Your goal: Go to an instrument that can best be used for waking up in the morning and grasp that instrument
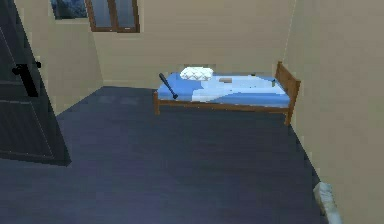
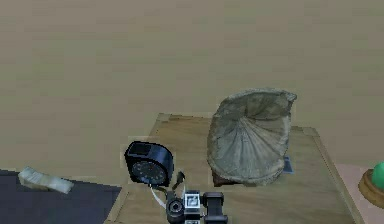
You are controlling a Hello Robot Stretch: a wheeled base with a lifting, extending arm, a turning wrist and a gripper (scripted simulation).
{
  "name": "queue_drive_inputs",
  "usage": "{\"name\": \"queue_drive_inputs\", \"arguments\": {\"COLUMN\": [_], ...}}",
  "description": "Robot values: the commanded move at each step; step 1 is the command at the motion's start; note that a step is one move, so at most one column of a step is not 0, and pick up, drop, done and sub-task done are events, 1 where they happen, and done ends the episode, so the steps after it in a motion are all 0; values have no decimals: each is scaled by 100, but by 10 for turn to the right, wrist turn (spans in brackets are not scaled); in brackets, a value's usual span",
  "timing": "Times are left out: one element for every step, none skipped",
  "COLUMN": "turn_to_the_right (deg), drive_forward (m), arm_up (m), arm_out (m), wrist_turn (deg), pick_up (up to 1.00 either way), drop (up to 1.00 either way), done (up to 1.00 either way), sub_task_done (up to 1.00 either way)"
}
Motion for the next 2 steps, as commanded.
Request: {"name": "queue_drive_inputs", "arguments": {"turn_to_the_right": [0, 0], "drive_forward": [0, 0], "arm_up": [10, 0], "arm_out": [0, 0], "wrist_turn": [0, 0], "pick_up": [0, 0], "drop": [0, 0], "done": [0, 100], "sub_task_done": [0, 0]}}
